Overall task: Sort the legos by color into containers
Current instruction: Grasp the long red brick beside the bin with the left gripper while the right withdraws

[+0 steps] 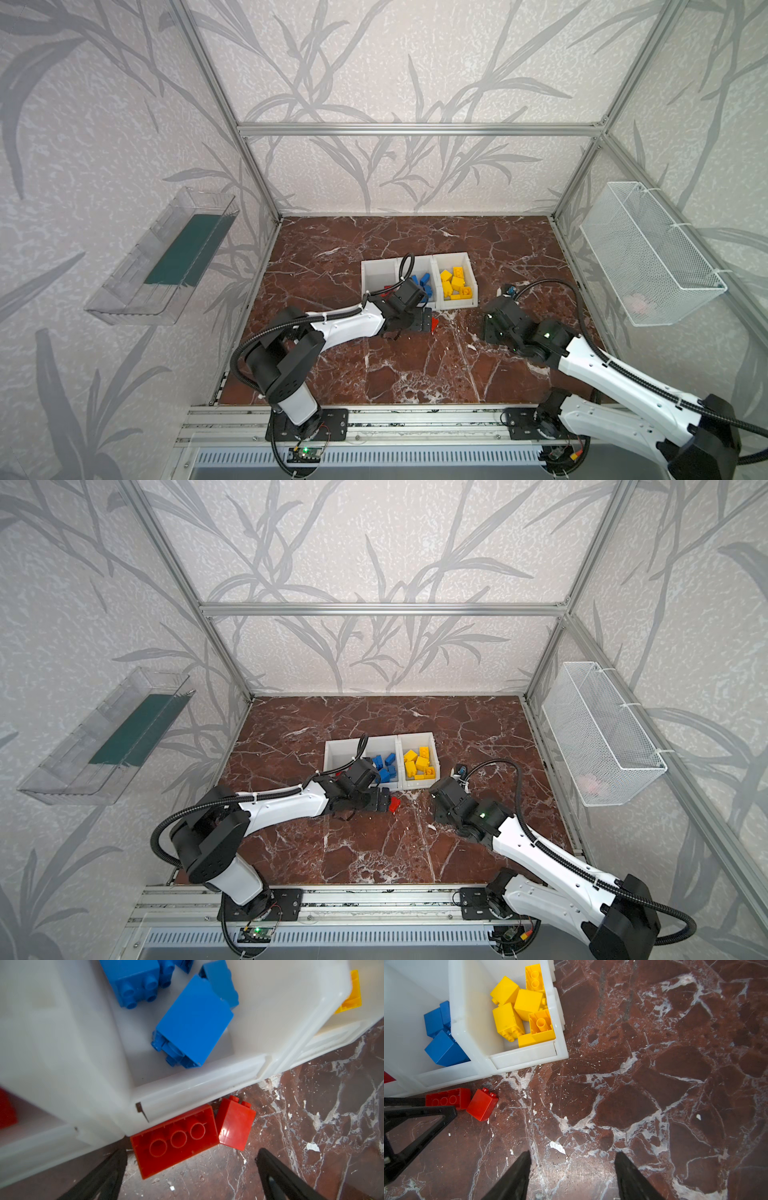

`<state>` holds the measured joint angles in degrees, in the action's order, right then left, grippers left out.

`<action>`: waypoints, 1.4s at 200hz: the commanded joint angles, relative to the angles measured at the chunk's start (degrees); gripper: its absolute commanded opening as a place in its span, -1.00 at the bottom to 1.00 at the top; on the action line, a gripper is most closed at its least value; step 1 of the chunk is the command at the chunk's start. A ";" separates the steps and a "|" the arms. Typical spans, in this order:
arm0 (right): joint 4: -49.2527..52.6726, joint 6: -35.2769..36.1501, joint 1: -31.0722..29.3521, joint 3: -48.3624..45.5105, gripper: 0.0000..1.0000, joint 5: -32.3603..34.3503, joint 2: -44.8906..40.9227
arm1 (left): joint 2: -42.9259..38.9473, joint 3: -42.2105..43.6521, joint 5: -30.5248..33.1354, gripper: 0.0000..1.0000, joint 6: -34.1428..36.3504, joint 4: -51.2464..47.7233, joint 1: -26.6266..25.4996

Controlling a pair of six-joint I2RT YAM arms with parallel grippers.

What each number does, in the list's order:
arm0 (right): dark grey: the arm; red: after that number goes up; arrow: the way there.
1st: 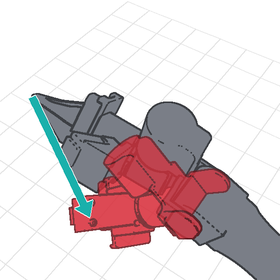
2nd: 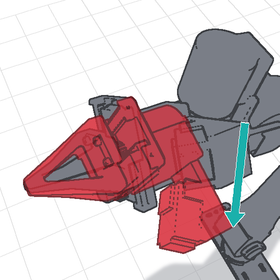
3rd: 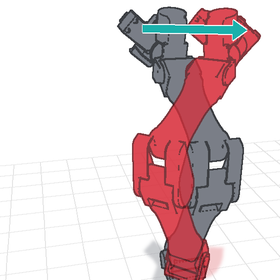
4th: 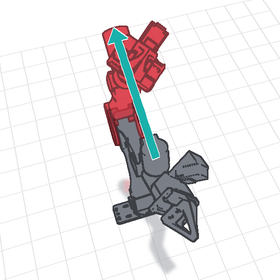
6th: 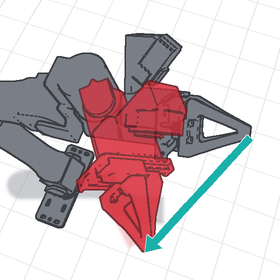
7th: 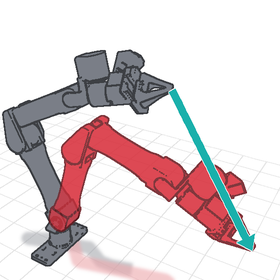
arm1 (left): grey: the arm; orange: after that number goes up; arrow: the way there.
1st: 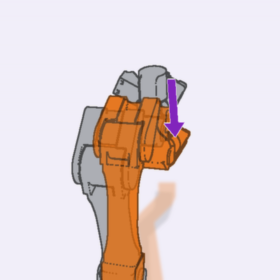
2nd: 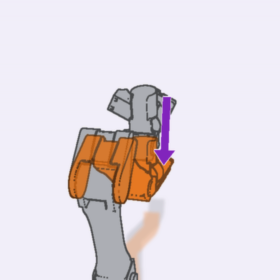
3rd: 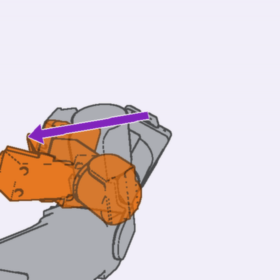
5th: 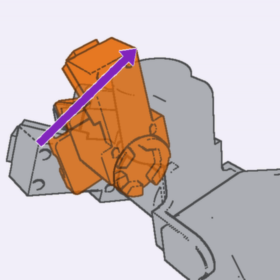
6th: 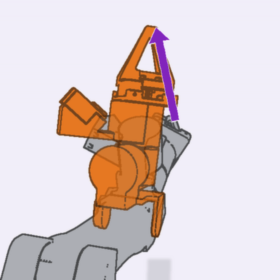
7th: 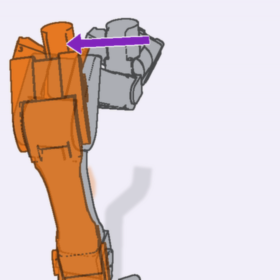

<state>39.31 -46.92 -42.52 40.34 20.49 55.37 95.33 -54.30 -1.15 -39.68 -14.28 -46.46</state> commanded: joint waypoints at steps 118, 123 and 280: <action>2.17 1.24 2.95 -3.53 0.32 -1.58 -4.75 | 7.31 -7.13 7.51 0.63 -3.92 -5.73 -0.92; 2.17 1.29 2.95 -3.62 0.32 -1.66 -4.83 | 7.27 -7.05 7.59 0.61 -3.90 -5.71 -0.96; 1.60 -0.34 3.62 -5.45 0.32 -1.55 -5.80 | -1.68 1.69 1.25 0.12 -0.24 -3.14 -1.79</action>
<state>40.32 -46.81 -39.29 35.46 18.37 50.39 97.91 -54.81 2.92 -41.23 -16.93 -47.64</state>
